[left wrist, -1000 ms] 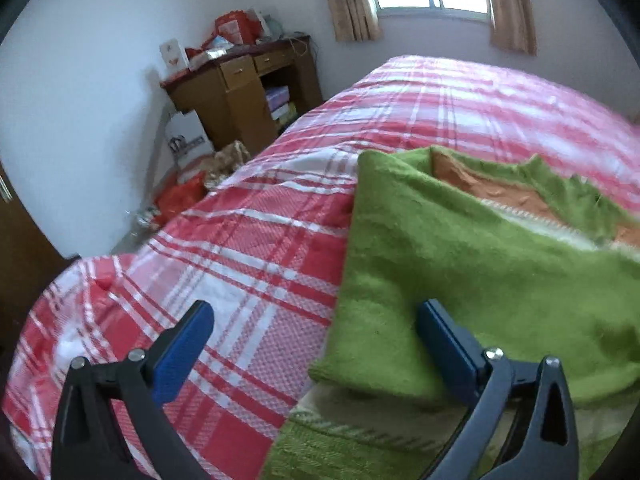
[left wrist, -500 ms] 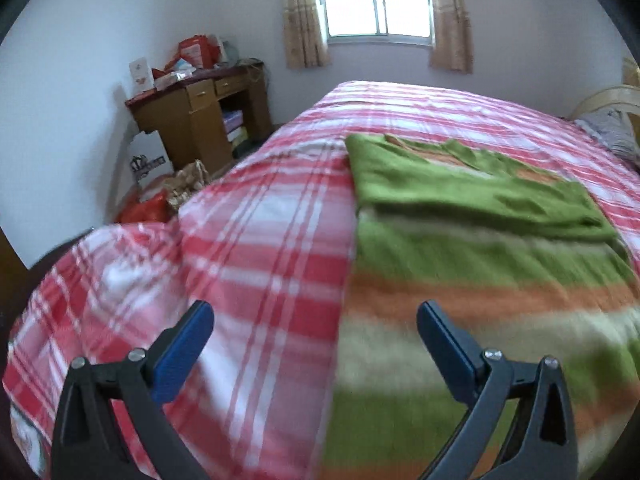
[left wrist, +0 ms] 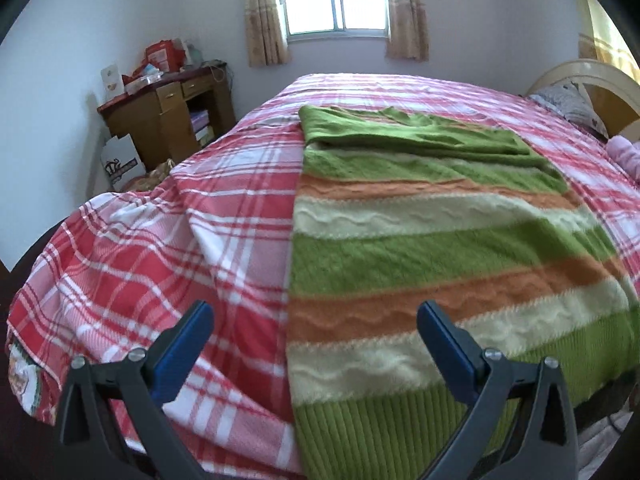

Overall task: Fold small clothes
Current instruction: 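Lift the hem and fold it toward the collar with the right tool, then grasp the folded hem edge with the left tool beside the right tool, then lift the sweater with both tools and flip it over onto the bed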

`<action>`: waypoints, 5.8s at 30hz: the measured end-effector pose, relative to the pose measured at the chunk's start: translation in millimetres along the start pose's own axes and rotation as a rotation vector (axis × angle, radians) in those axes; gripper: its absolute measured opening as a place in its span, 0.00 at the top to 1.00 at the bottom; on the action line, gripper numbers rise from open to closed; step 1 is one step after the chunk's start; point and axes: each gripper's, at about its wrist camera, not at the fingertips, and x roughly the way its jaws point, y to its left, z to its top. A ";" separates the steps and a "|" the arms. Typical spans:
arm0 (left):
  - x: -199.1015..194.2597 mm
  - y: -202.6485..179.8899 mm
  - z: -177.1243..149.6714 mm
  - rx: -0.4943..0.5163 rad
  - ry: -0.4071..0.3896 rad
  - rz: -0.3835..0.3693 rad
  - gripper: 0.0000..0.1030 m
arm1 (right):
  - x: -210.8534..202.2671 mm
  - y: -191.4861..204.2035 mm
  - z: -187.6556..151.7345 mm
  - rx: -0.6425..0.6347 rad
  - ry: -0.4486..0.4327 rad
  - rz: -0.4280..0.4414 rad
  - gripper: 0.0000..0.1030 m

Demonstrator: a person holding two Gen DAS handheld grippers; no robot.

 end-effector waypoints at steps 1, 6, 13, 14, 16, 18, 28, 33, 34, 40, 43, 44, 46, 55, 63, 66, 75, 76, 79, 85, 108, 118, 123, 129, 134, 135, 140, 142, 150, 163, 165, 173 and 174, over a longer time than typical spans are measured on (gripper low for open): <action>-1.9 0.3 -0.8 -0.003 -0.004 0.001 0.00 | 2.5 0.2 -5.1 0.016 0.007 0.017 0.43; -16.8 8.1 1.0 -0.027 -0.049 -0.003 0.00 | 21.2 11.6 -10.5 -0.003 0.064 0.025 0.50; -21.3 25.8 3.0 -0.082 -0.073 -0.008 0.00 | 54.3 8.6 -20.7 0.118 0.168 0.102 0.76; -20.8 27.6 2.9 -0.092 -0.070 -0.011 0.00 | 58.6 4.4 -22.0 0.158 0.173 0.124 0.76; -19.4 29.6 2.8 -0.102 -0.065 -0.011 0.00 | 60.3 0.4 -22.2 0.192 0.172 0.150 0.76; -19.1 29.8 2.5 -0.100 -0.064 -0.003 0.00 | 57.5 3.2 -21.7 0.173 0.171 0.151 0.78; -23.3 35.1 18.3 -0.084 -0.092 0.010 0.00 | 11.7 40.2 50.3 0.046 0.001 0.319 0.94; -27.1 46.7 30.6 -0.101 -0.104 0.007 0.00 | 19.4 17.7 112.3 0.098 -0.136 0.287 0.95; -28.0 49.2 32.5 -0.104 -0.107 0.006 0.00 | 26.3 10.9 124.6 0.122 -0.162 0.269 0.95; -30.3 63.4 37.7 -0.102 -0.112 -0.008 0.00 | 83.0 -25.5 158.9 0.250 -0.167 0.167 0.95; -27.9 70.0 37.8 -0.114 -0.101 -0.053 0.00 | 102.6 -35.9 157.8 0.277 -0.126 0.142 0.95; -26.7 71.5 38.0 -0.120 -0.098 -0.078 0.00 | 106.6 -35.4 155.4 0.280 -0.118 0.136 0.95; -21.7 71.9 38.8 -0.125 -0.083 -0.143 0.00 | 110.3 -36.3 152.2 0.287 -0.114 0.137 0.95; 27.0 32.4 50.2 -0.065 -0.015 -0.293 0.22 | 110.4 -32.6 153.5 0.253 -0.104 0.119 0.95; 65.2 12.7 43.6 -0.035 0.096 -0.343 0.43 | 113.3 -32.8 152.0 0.261 -0.102 0.124 0.95; 66.5 14.0 40.6 -0.045 0.098 -0.342 0.42 | 113.7 -33.1 151.7 0.253 -0.102 0.127 0.95; 69.3 25.9 34.0 -0.078 0.138 -0.319 0.31 | 114.8 -34.7 149.3 0.264 -0.110 0.141 0.95; 71.0 25.4 31.7 -0.083 0.140 -0.323 0.32 | 114.9 -35.1 149.1 0.269 -0.110 0.144 0.95; 65.9 22.0 31.1 -0.068 0.120 -0.330 0.42 | 114.8 -35.9 148.7 0.282 -0.109 0.148 0.95; 51.8 24.1 36.5 -0.056 0.045 -0.306 0.44 | 114.8 -35.8 148.7 0.284 -0.108 0.147 0.95; 70.7 25.4 30.2 -0.157 0.118 -0.390 0.88 | 114.4 -38.8 146.5 0.301 -0.130 0.193 0.94; 70.9 20.1 31.8 -0.149 0.119 -0.405 0.69 | 9.3 -43.7 158.2 0.240 -0.421 0.197 0.49; 68.5 8.3 32.6 -0.103 0.104 -0.401 0.52 | 28.4 -37.5 157.8 0.151 -0.311 0.091 0.49; 68.4 7.1 31.5 -0.084 0.088 -0.388 0.52 | 93.9 -9.5 154.8 -0.065 -0.157 -0.077 0.49; 71.5 16.7 30.6 -0.149 0.088 -0.434 0.58 | 122.3 8.2 150.5 -0.213 -0.105 -0.127 0.50; 72.2 19.0 29.2 -0.159 0.081 -0.430 0.62 | 122.9 12.7 149.5 -0.248 -0.103 -0.152 0.52; 73.4 35.9 27.5 -0.232 0.098 -0.452 0.90 | 108.7 17.2 147.4 -0.255 -0.107 -0.149 0.91; 66.3 39.3 28.4 -0.223 0.077 -0.438 0.90 | 85.1 10.9 145.8 -0.183 -0.187 -0.129 0.91; 77.0 27.0 31.8 -0.179 0.090 -0.440 0.74 | 83.9 -1.1 130.3 -0.086 -0.178 -0.171 0.91; 53.4 27.1 53.2 -0.168 0.018 -0.375 0.91 | 65.4 11.1 138.7 -0.068 -0.248 -0.178 0.91; 45.1 27.1 67.0 -0.163 -0.021 -0.361 0.91 | 49.4 16.5 145.6 -0.065 -0.306 -0.174 0.91; 52.1 21.3 116.9 -0.155 -0.079 -0.277 0.91 | 31.3 39.9 178.4 -0.128 -0.437 -0.258 0.91; 55.4 21.1 122.1 -0.155 -0.076 -0.269 0.91 | 31.2 41.6 183.3 -0.133 -0.447 -0.270 0.91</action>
